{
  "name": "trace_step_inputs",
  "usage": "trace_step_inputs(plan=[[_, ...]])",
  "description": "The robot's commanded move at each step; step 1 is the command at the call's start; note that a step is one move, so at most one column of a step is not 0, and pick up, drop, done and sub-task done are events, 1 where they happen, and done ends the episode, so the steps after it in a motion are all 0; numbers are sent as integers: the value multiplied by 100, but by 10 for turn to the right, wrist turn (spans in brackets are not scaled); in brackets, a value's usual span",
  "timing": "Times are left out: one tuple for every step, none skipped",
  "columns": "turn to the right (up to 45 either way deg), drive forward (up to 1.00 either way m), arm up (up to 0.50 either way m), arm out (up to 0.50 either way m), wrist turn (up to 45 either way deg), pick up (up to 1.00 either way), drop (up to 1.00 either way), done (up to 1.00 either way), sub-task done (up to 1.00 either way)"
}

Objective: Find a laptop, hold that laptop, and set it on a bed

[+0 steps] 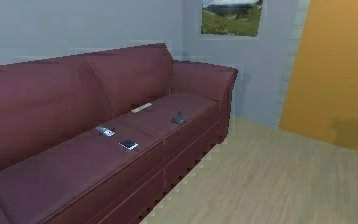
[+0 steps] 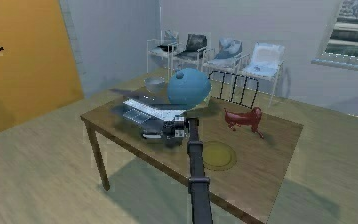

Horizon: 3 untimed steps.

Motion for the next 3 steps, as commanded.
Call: trace_step_inputs(plan=[[0,0,26,0,0,0,0,0,0],[0,0,0,0,-450,0,0,0,0],[0,0,0,0,-450,0,0,0,0]])
